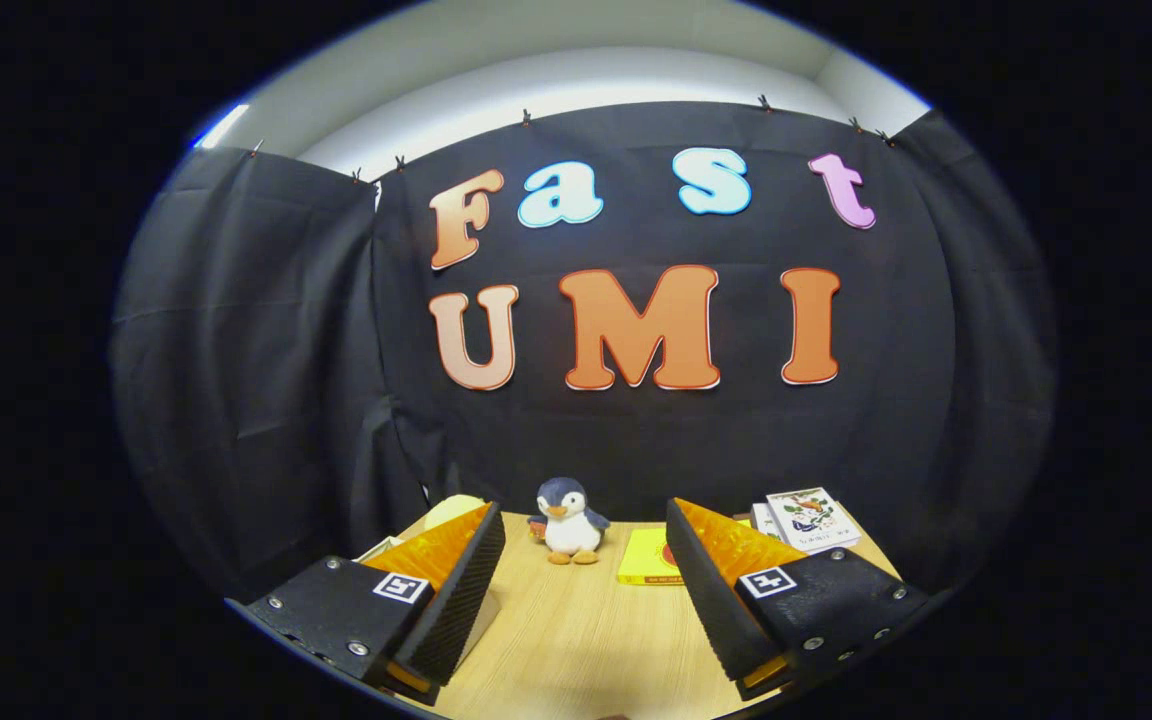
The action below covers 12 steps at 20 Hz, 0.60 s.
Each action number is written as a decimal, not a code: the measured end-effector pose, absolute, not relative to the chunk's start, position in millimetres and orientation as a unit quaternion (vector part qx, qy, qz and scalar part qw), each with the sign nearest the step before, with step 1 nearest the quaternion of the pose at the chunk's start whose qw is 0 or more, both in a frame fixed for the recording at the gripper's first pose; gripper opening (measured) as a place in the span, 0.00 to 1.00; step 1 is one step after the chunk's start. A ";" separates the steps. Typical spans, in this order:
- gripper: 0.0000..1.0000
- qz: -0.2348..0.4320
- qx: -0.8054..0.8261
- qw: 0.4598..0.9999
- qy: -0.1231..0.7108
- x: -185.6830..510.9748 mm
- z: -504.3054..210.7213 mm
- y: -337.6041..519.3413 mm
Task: Open the storage box then place both shoes into the box .Put the left shoe in first, then the right shoe, with the right side of both shoes facing outward in a uniform manner.
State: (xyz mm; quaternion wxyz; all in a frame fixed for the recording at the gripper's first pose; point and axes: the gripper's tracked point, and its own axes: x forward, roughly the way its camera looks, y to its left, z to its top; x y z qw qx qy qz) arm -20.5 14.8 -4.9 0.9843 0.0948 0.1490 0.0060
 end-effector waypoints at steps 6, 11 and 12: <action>0.97 -0.016 0.067 0.993 0.094 -32.7 1.4 -23.6; 0.97 -0.013 0.064 0.996 0.065 -34.5 6.0 -24.3; 0.97 -0.014 0.062 0.996 0.056 -35.1 9.8 -25.3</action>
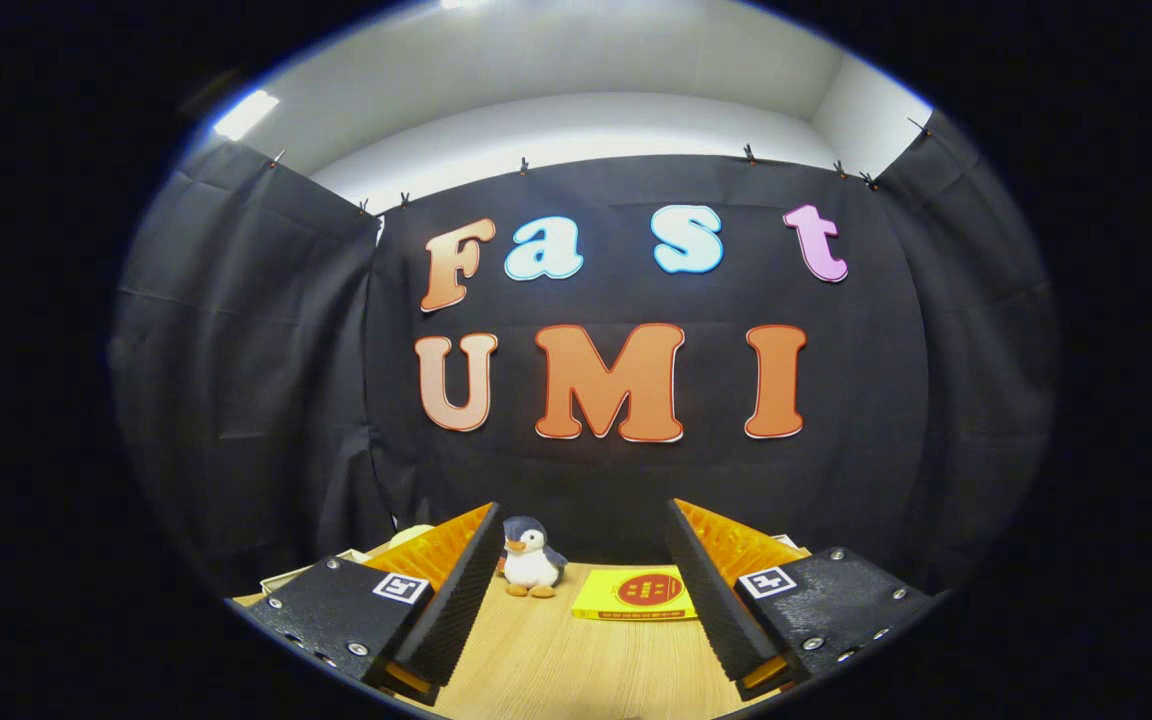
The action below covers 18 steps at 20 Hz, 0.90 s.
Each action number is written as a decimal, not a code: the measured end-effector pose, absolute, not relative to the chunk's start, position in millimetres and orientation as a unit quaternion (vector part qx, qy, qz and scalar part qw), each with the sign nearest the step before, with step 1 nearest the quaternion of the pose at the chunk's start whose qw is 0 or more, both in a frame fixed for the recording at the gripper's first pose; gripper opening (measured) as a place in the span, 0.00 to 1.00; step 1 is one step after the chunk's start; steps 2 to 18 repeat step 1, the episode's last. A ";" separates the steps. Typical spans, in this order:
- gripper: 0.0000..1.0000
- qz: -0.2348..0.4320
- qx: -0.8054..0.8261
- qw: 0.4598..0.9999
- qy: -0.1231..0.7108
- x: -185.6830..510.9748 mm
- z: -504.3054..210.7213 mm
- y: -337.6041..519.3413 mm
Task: Open the storage box then place both shoes into the box .Put the left shoe in first, then the right shoe, with the right side of both shoes facing outward in a uniform manner.
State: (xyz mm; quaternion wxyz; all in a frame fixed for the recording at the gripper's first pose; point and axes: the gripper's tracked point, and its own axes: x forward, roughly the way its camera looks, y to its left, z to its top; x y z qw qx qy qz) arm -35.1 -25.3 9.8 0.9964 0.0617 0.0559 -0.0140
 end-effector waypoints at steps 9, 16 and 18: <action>0.97 -0.013 0.059 0.997 0.048 -34.4 12.5 -25.2; 0.97 -0.013 0.059 0.997 0.048 -34.4 12.5 -25.2; 0.97 -0.013 0.059 0.997 0.048 -34.4 12.5 -25.2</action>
